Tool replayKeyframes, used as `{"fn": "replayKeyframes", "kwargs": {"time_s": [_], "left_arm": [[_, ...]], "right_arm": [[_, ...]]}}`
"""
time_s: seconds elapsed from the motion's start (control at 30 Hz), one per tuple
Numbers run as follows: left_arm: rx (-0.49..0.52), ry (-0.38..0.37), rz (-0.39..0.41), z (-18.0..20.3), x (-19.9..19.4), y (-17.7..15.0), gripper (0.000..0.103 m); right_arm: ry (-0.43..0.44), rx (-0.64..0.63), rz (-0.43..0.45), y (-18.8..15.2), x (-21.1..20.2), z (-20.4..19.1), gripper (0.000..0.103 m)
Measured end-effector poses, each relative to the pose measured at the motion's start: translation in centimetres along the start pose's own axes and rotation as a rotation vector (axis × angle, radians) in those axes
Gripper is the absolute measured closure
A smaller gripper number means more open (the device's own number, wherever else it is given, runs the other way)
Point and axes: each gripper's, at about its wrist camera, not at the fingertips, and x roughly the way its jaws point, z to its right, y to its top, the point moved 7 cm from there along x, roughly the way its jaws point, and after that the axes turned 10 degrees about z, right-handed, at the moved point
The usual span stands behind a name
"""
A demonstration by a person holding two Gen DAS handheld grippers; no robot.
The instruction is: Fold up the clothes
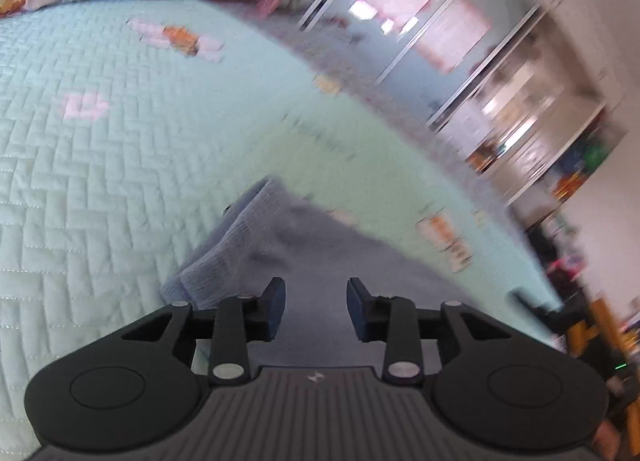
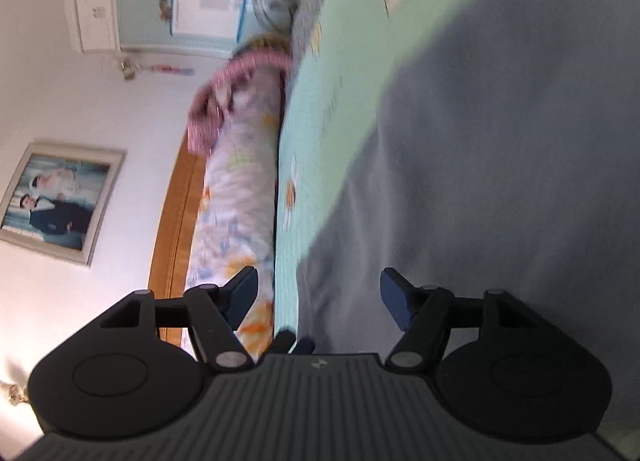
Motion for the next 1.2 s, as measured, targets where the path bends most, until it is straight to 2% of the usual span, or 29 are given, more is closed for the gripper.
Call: {"fn": "replayKeyframes", "kwargs": {"time_s": [0.03,0.07,0.1,0.17,0.23,0.33,0.4,0.47,0.53,0.57,0.63,0.7,0.77,0.8,0.87,0.93,1.0,1.07,1.13,1.2], "left_arm": [[-0.005,0.024,-0.03,-0.7,0.7,-0.4,0.068],[-0.024,0.025,-0.038,-1.3,0.8,-0.5,0.074],[-0.043,0.025,-0.046,-1.9,0.9,-0.7,0.075],[-0.062,0.025,-0.056,-2.8,0.8,-0.8,0.08],[-0.059,0.031,-0.064,-2.9,0.6,-0.7,0.081],[-0.041,0.057,-0.068,-2.4,0.3,-0.7,0.08],[-0.036,0.068,-0.051,-1.1,-0.4,-0.5,0.074],[-0.024,0.038,-0.027,1.3,-1.1,-0.9,0.07],[0.025,0.006,-0.033,4.4,-1.1,-1.9,0.067],[0.068,-0.008,-0.052,6.2,-0.9,-2.8,0.066],[0.147,-0.017,-0.095,9.0,-0.3,-4.5,0.066],[0.186,-0.025,-0.13,10.7,0.2,-6.0,0.066],[0.219,-0.021,-0.153,11.3,0.7,-7.2,0.066],[0.226,-0.004,-0.16,11.0,1.0,-7.6,0.066],[0.226,0.027,-0.17,10.2,1.5,-8.2,0.067],[0.209,0.024,-0.164,9.5,1.6,-8.3,0.067],[0.209,0.029,-0.161,9.4,1.5,-8.3,0.067],[0.211,0.041,-0.16,10.2,1.2,-8.2,0.067],[0.227,0.004,-0.161,11.9,0.7,-8.4,0.066],[0.278,-0.024,-0.168,14.1,0.4,-9.0,0.065]], "right_arm": [[-0.021,0.0,0.049,1.7,-0.2,0.3,0.034],[-0.042,-0.006,0.101,3.7,-1.0,1.0,0.034],[-0.076,-0.017,0.146,5.5,-2.1,2.0,0.034],[-0.13,0.018,0.254,9.5,-6.3,4.9,0.057],[-0.158,0.064,0.384,13.0,-12.2,7.6,0.067],[-0.215,0.104,0.601,16.4,-21.1,10.3,0.068],[-0.22,0.136,0.714,17.2,-25.7,11.0,0.063],[-0.153,0.137,0.725,16.6,-26.7,10.0,0.046],[-0.066,0.111,0.643,15.2,-24.7,8.5,0.037],[-0.052,0.108,0.595,14.7,-23.3,8.4,0.034],[-0.036,0.106,0.501,13.7,-20.6,8.5,0.034],[-0.066,0.102,0.489,14.5,-20.1,9.8,0.04],[-0.065,0.124,0.541,16.9,-22.4,11.7,0.06],[-0.085,0.115,0.588,18.3,-24.6,12.6,0.063],[-0.127,0.122,0.706,21.0,-30.3,14.6,0.065],[-0.158,0.173,0.845,23.3,-37.2,17.2,0.067],[-0.18,0.225,0.936,23.4,-41.1,18.1,0.056],[-0.135,0.207,0.928,22.4,-41.1,17.2,0.051],[-0.083,0.184,0.911,21.3,-40.9,16.2,0.05],[-0.029,0.15,0.803,19.7,-36.7,14.5,0.04]]}}
